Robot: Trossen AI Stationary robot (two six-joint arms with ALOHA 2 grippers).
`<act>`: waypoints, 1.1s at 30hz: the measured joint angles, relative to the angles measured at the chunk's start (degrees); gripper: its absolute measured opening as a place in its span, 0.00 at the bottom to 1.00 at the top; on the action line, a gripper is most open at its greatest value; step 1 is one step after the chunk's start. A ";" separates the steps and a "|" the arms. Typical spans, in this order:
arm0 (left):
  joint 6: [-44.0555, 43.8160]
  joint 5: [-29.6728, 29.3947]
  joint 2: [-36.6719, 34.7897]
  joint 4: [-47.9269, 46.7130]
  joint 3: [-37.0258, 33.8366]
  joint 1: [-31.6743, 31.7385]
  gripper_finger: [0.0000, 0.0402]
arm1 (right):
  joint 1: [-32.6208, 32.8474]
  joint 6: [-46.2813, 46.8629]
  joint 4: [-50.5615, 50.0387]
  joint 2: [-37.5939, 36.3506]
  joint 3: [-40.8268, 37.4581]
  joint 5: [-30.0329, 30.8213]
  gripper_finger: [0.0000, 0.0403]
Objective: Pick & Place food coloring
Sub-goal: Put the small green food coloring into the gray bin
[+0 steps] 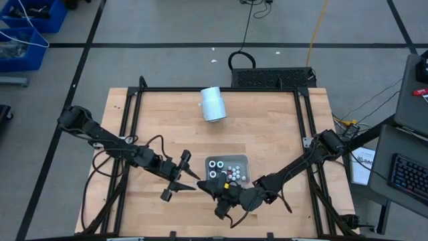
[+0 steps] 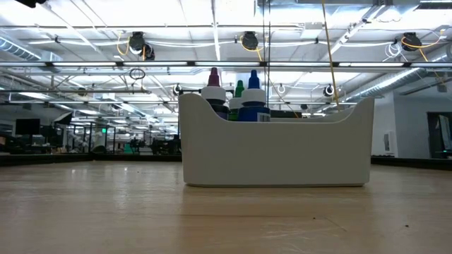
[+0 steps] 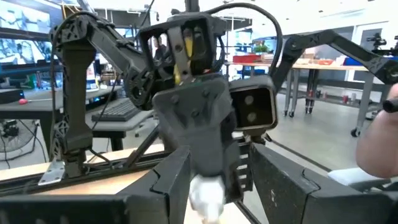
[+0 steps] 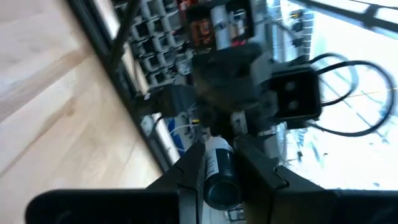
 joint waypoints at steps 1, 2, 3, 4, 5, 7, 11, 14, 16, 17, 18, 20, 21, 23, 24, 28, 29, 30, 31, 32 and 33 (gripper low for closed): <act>-0.02 -0.07 0.00 -0.11 0.00 0.02 0.42 | 0.00 -0.64 0.84 0.00 0.02 -0.06 0.14; -0.04 -0.19 0.00 -0.36 0.00 0.04 0.42 | 0.00 -1.17 1.29 -0.02 0.04 -0.08 0.14; -0.06 -0.21 0.00 -0.86 0.00 0.04 0.42 | 0.00 -1.56 1.42 -0.02 0.04 -0.14 0.14; -0.07 -0.20 0.00 -1.42 0.00 0.04 0.42 | 0.00 -1.93 1.60 -0.02 0.02 -0.17 0.14; 0.02 -0.23 0.02 -1.96 0.00 0.04 0.42 | 0.00 -2.47 2.14 -0.02 0.02 -0.28 0.14; 0.44 -0.32 0.01 -3.15 0.00 0.17 0.42 | 0.00 -3.95 3.76 -0.02 0.02 -0.31 0.14; 0.39 -0.37 0.07 -3.31 -0.02 0.48 0.42 | 0.00 -4.44 3.91 -0.04 0.04 -0.42 0.14; 0.63 -0.30 0.07 -3.00 -0.02 0.40 0.42 | -0.21 -3.15 3.65 -0.04 0.04 -0.50 0.14; 0.66 -0.19 0.07 -2.91 -0.02 0.39 0.42 | -0.50 -2.78 3.12 -0.04 0.04 -0.52 0.14; 0.68 -0.23 0.07 -2.93 -0.02 0.42 0.42 | -0.53 -2.77 2.96 -0.04 0.04 -0.50 0.14; 0.68 -0.23 0.07 -2.93 -0.02 0.42 0.42 | -0.55 -2.72 2.98 -0.04 0.04 -0.47 0.14; 0.68 -0.24 0.07 -2.91 -0.02 0.46 0.42 | -0.55 -2.46 3.13 -0.04 0.04 -0.42 0.14; 0.68 -0.22 0.07 -2.93 -0.02 0.46 0.42 | -0.53 -2.41 3.05 -0.04 0.04 -0.43 0.14; 0.70 -0.20 0.07 -2.91 -0.04 0.41 0.42 | -0.52 -2.37 2.87 -0.04 0.04 -0.43 0.14; 0.73 -0.20 0.07 -2.87 -0.04 0.42 0.42 | -0.52 -2.19 2.90 -0.04 0.04 -0.44 0.14; 1.65 -0.20 0.07 -2.84 -0.04 0.42 0.42 | -0.55 -1.98 2.93 -0.04 0.04 -0.43 0.15; 1.73 -0.20 0.07 -2.82 -0.04 0.42 0.42 | -0.56 -2.01 2.93 -0.04 0.04 -0.42 0.15; 1.77 -0.20 0.07 -2.75 -0.04 0.42 0.42 | -0.57 -1.99 2.96 -0.04 0.04 -0.42 0.15; 1.79 -0.20 0.07 -2.71 -0.04 0.42 0.42 | -0.57 -1.95 2.98 -0.04 0.04 -0.42 0.15; 1.93 -0.20 0.07 -2.71 -0.04 0.42 0.42 | -0.63 -1.76 2.96 -0.04 0.04 -0.42 0.15; 2.07 -0.20 0.07 -2.71 -0.04 0.42 0.42 | -0.63 -1.63 2.94 -0.04 0.04 -0.42 0.15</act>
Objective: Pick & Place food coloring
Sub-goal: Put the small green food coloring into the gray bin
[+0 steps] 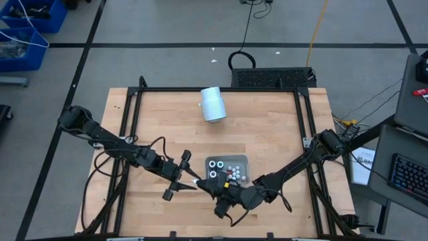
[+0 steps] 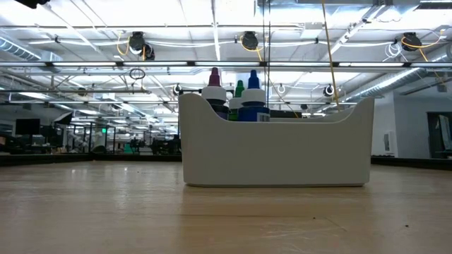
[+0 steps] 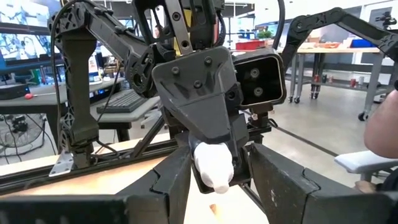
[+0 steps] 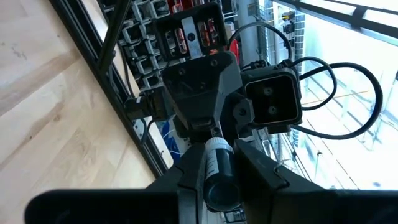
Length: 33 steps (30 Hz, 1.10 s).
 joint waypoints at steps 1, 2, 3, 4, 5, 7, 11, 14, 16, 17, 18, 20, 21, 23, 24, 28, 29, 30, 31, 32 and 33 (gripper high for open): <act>0.19 -0.01 0.00 -0.02 0.00 0.00 0.42 | 0.00 0.21 0.00 0.00 0.00 -0.02 0.15; 0.29 -0.02 0.00 -0.02 0.00 0.00 0.42 | -0.01 0.31 0.02 0.00 0.00 -0.02 0.15; 0.29 -0.02 0.00 -0.01 0.00 0.00 0.42 | -0.07 0.31 0.02 0.00 0.00 -0.03 0.15; 0.30 -0.04 0.00 -0.02 0.00 0.00 0.41 | -0.11 0.34 0.02 0.00 0.00 -0.08 0.15; 0.41 -0.07 0.00 -0.02 0.00 0.00 0.39 | -0.16 0.46 0.01 0.00 0.00 -0.13 0.15; 0.96 -0.23 0.00 -0.02 -0.02 0.07 0.35 | -0.28 0.55 0.02 0.00 0.02 -0.20 0.15; 0.66 -0.21 0.00 0.02 -0.04 0.04 0.25 | -0.33 0.37 -0.22 0.00 0.02 -0.35 0.15; 0.53 -0.28 0.00 0.07 -0.07 0.04 0.20 | -0.31 0.45 -0.21 0.00 0.02 -0.15 0.15; 0.61 -0.28 0.00 0.08 -0.07 0.04 0.19 | -0.31 0.60 -0.16 0.00 0.02 -0.15 0.15; 0.73 -0.26 0.00 0.04 -0.07 0.04 0.19 | -0.31 0.60 -0.18 0.00 0.02 -0.13 0.15; 0.75 -0.26 0.00 -0.02 -0.07 0.04 0.20 | -0.31 0.62 -0.18 0.00 0.02 -0.15 0.15; 1.00 -0.25 0.00 -0.24 -0.07 0.04 0.20 | -0.31 0.73 -0.20 0.00 0.02 -0.16 0.15; 1.03 -0.24 0.00 -0.45 -0.07 0.04 0.20 | -0.31 0.73 -0.21 0.00 0.02 -0.15 0.15; 1.15 -0.24 0.00 -0.87 -0.07 0.03 0.18 | -0.31 0.75 -0.22 0.00 0.02 -0.15 0.15; 1.24 -0.24 -0.02 -1.02 -0.07 0.00 0.17 | -0.31 0.76 -0.20 0.00 0.02 -0.15 0.15; 2.27 -0.20 -0.02 -1.22 -0.04 0.00 0.17 | -0.31 0.82 -0.13 0.00 0.02 -0.17 0.19; 2.46 -0.20 -0.02 -1.24 -0.04 0.07 0.17 | -0.31 0.84 0.23 0.00 0.02 -0.09 0.21; 2.46 -0.15 -0.02 -1.22 -0.04 0.21 0.17 | -0.30 0.84 0.81 0.00 0.02 0.14 0.23; 2.29 -0.12 -0.02 -1.16 -0.02 0.39 0.17 | -0.05 0.75 1.59 0.00 0.02 0.60 0.24; 1.87 -0.10 -0.02 -1.10 0.04 0.53 0.17 | 0.31 0.54 2.49 -0.02 0.00 1.64 0.26; 1.52 0.12 -0.02 -1.20 0.07 0.74 0.17 | 0.73 0.51 2.68 -0.17 0.02 2.16 0.28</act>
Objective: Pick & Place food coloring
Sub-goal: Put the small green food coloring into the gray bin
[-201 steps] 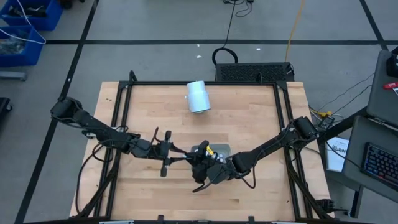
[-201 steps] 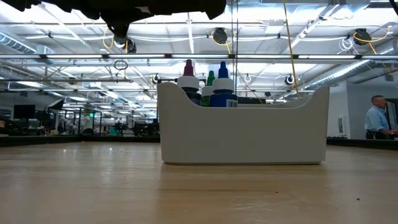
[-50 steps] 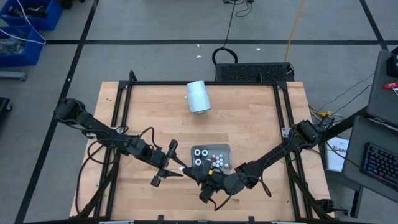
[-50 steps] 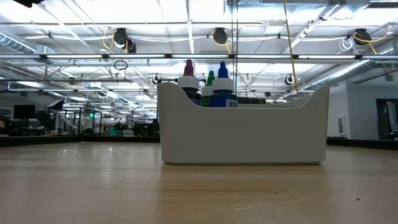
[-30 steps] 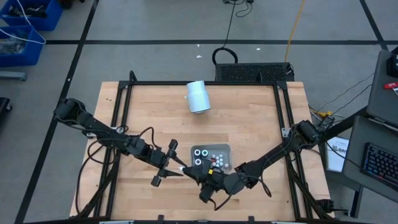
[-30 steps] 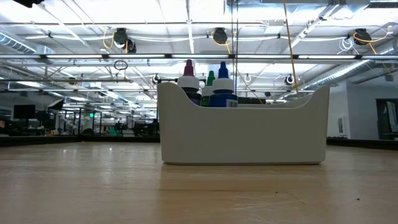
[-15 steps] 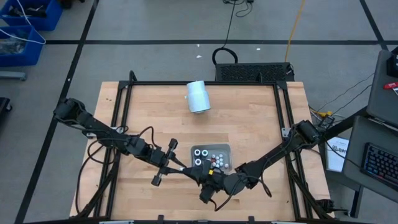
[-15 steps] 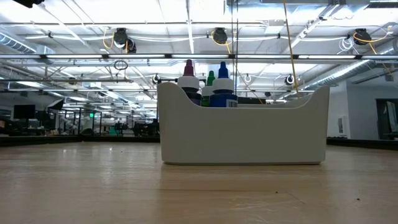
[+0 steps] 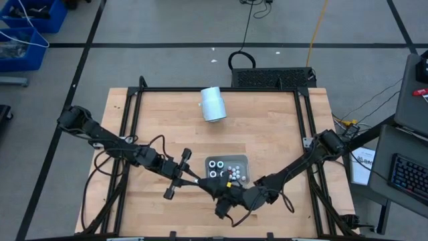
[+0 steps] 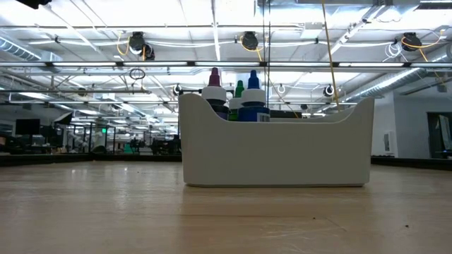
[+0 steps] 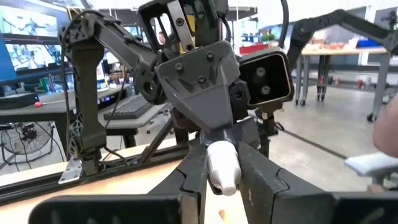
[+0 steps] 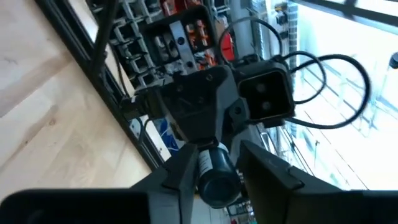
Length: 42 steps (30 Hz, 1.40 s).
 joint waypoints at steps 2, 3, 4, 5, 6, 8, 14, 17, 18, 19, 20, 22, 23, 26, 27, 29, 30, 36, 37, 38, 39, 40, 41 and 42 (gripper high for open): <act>-0.42 0.09 0.01 -0.74 0.24 0.36 0.17 | 0.82 0.31 0.16 -0.48 0.00 0.83 0.31; -0.67 0.04 0.00 -1.92 0.69 0.54 0.17 | 1.45 0.60 0.15 -0.86 -0.02 1.71 0.33; -0.95 -0.33 0.00 -3.58 1.48 0.70 0.17 | 2.16 0.93 0.14 -1.17 -0.02 3.24 0.34; -1.23 -1.13 0.00 -6.00 2.43 0.83 0.17 | 2.93 1.47 0.06 -1.51 -0.02 5.18 0.35; -1.32 -2.63 -0.05 -9.49 3.53 0.98 0.17 | 3.72 2.36 -0.48 -1.91 -0.02 7.31 0.37; -1.58 -5.69 0.27 -19.11 5.77 1.09 0.17 | 5.49 4.66 -1.42 -3.49 -1.09 11.84 0.38; -0.06 -9.13 1.31 -28.16 12.23 2.11 0.17 | 8.33 8.74 1.15 -7.65 -10.13 13.27 0.38; 0.83 -6.70 1.93 -31.08 14.05 2.97 0.17 | 9.61 9.74 6.82 -11.76 -16.38 15.29 0.36; 1.05 -6.43 2.13 -30.67 14.60 3.41 0.17 | 9.73 10.60 9.07 -12.75 -18.68 14.73 0.36; 1.10 -6.27 2.35 -30.59 15.03 3.75 0.17 | 9.89 11.37 10.63 -13.74 -21.15 14.26 0.35; 0.91 -6.21 2.50 -30.97 15.27 4.20 0.17 | 10.21 11.83 11.91 -15.01 -23.87 14.43 0.35; 0.74 -5.43 3.41 -32.67 16.05 5.21 0.17 | 10.59 13.22 15.24 -17.40 -28.57 14.64 0.35; 0.76 -4.45 4.39 -32.90 17.07 5.82 0.17 | 10.85 14.11 17.30 -18.83 -30.95 14.82 0.35; 1.45 -2.69 6.85 -36.30 20.25 6.82 0.17 | 12.12 17.62 22.95 -21.75 -37.60 17.01 0.35; 1.91 -2.21 8.45 -38.16 22.36 7.25 0.17 | 12.71 19.01 24.46 -22.61 -39.81 18.14 0.35; 2.73 -1.57 12.32 -44.43 28.39 8.06 0.17 | 13.78 22.31 27.40 -24.20 -43.28 21.90 0.34; 2.87 -1.68 14.21 -50.10 31.72 8.23 0.17 | 14.06 24.45 28.63 -24.84 -44.65 23.12 0.34; 9.17 -1.82 31.14 -76.51 59.29 9.28 0.17 | 15.32 28.49 31.06 -28.16 -48.99 31.64 0.34; 10.68 -1.77 34.00 -80.42 63.32 9.40 0.17 | 15.47 28.52 31.06 -28.50 -49.02 33.70 0.34; 12.08 -1.81 36.92 -84.77 67.49 9.55 0.17 | 15.54 28.74 31.04 -28.57 -49.03 34.83 0.34; 13.46 -1.87 39.71 -89.08 71.17 9.80 0.17 | 15.73 28.80 30.99 -28.55 -49.02 35.88 0.34; 14.92 -2.35 42.22 -92.30 74.51 10.04 0.17 | 16.07 28.60 31.33 -28.53 -49.03 36.96 0.34; 16.36 -3.08 44.62 -94.08 77.67 10.10 0.17 | 16.35 28.02 31.89 -28.55 -49.05 37.58 0.34; 17.67 -4.10 46.98 -96.10 80.63 10.31 0.17 | 16.53 27.59 32.00 -28.62 -49.05 37.76 0.34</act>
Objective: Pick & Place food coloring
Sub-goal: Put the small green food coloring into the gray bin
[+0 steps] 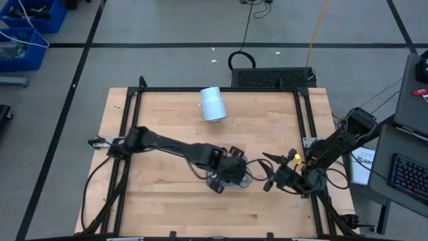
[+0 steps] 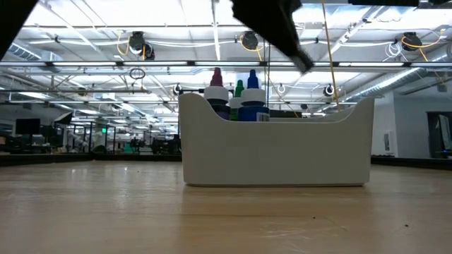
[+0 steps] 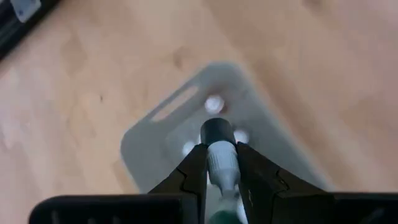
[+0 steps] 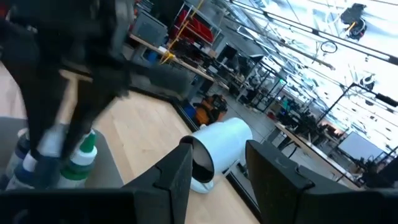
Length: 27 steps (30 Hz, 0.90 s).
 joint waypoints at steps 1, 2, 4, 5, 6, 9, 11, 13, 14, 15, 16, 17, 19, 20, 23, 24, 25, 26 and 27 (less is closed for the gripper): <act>1.31 -1.17 2.05 -2.02 2.66 0.22 0.17 | 0.20 -0.26 -0.23 0.00 0.00 0.04 0.34; 2.25 -2.18 3.85 -3.97 4.83 0.40 0.17 | 0.50 -0.64 -0.58 0.03 0.00 0.08 0.34; 3.76 -4.41 6.97 -5.09 8.12 0.52 0.17 | 0.94 -2.12 -0.54 -0.25 -0.02 0.08 0.34; 4.86 -5.77 8.00 -5.25 9.08 0.50 0.17 | 0.97 -2.80 -0.46 -0.42 -0.02 -0.54 0.34; 6.05 -7.37 8.76 -5.65 9.49 0.40 0.17 | 0.97 -3.29 -0.50 -0.47 -0.02 -1.06 0.34; 11.61 -11.13 9.41 -6.88 9.58 0.14 0.18 | 0.89 -4.00 -0.55 -0.52 -0.02 -1.09 0.34; 13.62 -11.28 9.39 -6.35 9.58 0.14 0.18 | 0.68 -5.40 -0.55 -0.52 -0.02 -1.14 0.34; 14.15 -11.26 9.36 -4.53 9.58 0.27 0.16 | 0.21 -6.70 -0.65 -0.74 -0.02 -2.01 0.34; 14.23 -11.24 9.35 -4.00 9.58 0.40 0.16 | -0.16 -7.28 -0.62 -1.09 -0.02 -3.06 0.34; 14.70 -10.82 9.35 -3.98 9.58 0.57 0.16 | -0.63 -7.89 -0.51 -1.50 -0.02 -4.53 0.34; 15.18 -10.07 9.35 -4.17 9.58 0.87 0.16 | -1.17 -8.11 -0.42 -1.73 0.00 -6.05 0.34; 15.51 -9.22 9.35 -4.10 9.58 1.20 0.16 | -1.72 -8.19 -0.50 -1.87 0.00 -7.47 0.34; 16.13 -7.47 9.35 -4.16 9.58 1.89 0.16 | -2.89 -8.33 -0.59 -1.99 0.00 -9.64 0.34; 16.40 -7.05 9.35 -4.20 9.58 2.16 0.16 | -3.48 -8.31 -0.55 -2.02 0.00 -9.98 0.34; 17.67 -6.78 9.35 -4.22 9.58 2.67 0.17 | -5.03 -8.06 -1.40 -2.02 0.00 -9.96 0.34; 18.16 -6.73 9.35 -4.19 9.58 2.69 0.17 | -5.48 -7.72 -1.91 -2.02 0.00 -9.96 0.34; 18.60 -6.72 9.35 -4.11 9.58 2.69 0.17 | -5.87 -7.33 -2.60 -2.02 0.00 -9.94 0.34; 19.19 -6.67 9.35 -4.00 9.58 2.69 0.17 | -6.17 -6.78 -3.27 -2.02 0.00 -9.94 0.34; 19.97 -6.44 9.70 -3.72 9.58 2.69 0.16 | -6.46 -6.32 -4.08 -2.02 0.00 -9.94 0.34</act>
